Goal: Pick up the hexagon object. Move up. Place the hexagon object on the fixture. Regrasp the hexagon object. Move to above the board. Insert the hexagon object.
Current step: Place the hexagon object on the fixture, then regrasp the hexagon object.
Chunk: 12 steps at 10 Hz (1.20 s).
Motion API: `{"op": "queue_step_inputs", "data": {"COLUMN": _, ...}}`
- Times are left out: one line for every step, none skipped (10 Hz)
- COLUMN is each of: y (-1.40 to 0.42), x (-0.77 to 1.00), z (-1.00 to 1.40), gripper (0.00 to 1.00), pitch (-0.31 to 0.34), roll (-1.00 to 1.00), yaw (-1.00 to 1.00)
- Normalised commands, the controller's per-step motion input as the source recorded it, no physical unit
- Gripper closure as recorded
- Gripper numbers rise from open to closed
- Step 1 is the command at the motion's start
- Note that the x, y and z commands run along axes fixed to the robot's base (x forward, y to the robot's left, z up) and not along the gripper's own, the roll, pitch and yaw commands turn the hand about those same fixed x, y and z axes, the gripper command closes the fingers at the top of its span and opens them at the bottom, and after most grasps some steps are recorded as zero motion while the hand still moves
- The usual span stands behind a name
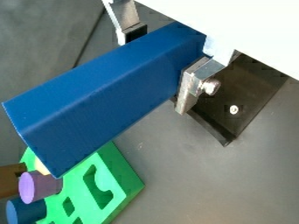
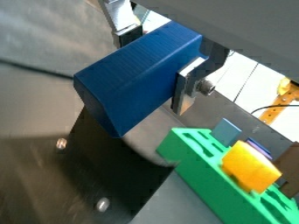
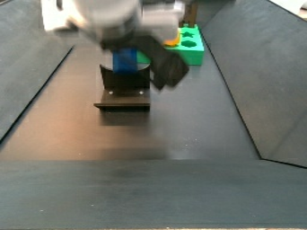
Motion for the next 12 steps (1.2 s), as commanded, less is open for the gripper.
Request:
{"op": "queue_step_inputs", "data": {"y": 0.13, "x": 0.19, "z": -1.0, "gripper": 1.0, "pitch": 0.049, "roll": -0.26, "yaw": -0.23}}
{"op": "queue_step_inputs", "data": {"y": 0.13, "x": 0.19, "z": -1.0, "gripper": 1.0, "pitch": 0.023, "roll": -0.21, "yaw": -0.22}}
{"op": "queue_step_inputs", "data": {"y": 0.1, "x": 0.14, "z": -0.73, "gripper": 1.0, "pitch": -0.023, "roll": -0.18, "yaw": -0.19}}
{"op": "queue_step_inputs", "data": {"y": 0.08, "x": 0.11, "z": -0.46, "gripper": 1.0, "pitch": -0.055, "roll": -0.16, "yaw": -0.15}}
{"op": "queue_step_inputs", "data": {"y": 0.06, "x": 0.1, "z": -0.27, "gripper": 1.0, "pitch": -0.072, "roll": -0.15, "yaw": -0.12}}
{"op": "queue_step_inputs", "data": {"y": -0.5, "x": 0.0, "z": -0.17, "gripper": 1.0, "pitch": 0.0, "roll": 0.0, "yaw": 0.0}}
{"op": "queue_step_inputs", "data": {"y": 0.0, "x": 0.0, "z": 0.0, "gripper": 0.0, "pitch": 0.0, "roll": 0.0, "yaw": 0.0}}
{"op": "queue_step_inputs", "data": {"y": 0.0, "x": 0.0, "z": 1.0, "gripper": 0.0, "pitch": -0.008, "roll": -0.05, "yaw": 0.05}}
{"op": "queue_step_inputs", "data": {"y": 0.0, "x": 0.0, "z": 1.0, "gripper": 0.0, "pitch": -0.004, "roll": -0.05, "yaw": 0.05}}
{"op": "queue_step_inputs", "data": {"y": 0.0, "x": -0.03, "z": 1.0, "gripper": 0.0, "pitch": 0.008, "roll": -0.03, "yaw": 0.06}}
{"op": "queue_step_inputs", "data": {"y": 0.0, "x": -0.03, "z": 1.0, "gripper": 0.0, "pitch": 0.016, "roll": -0.01, "yaw": 0.05}}
{"op": "queue_step_inputs", "data": {"y": 0.0, "x": -0.04, "z": 1.0, "gripper": 0.0, "pitch": 0.034, "roll": 0.01, "yaw": 0.04}}
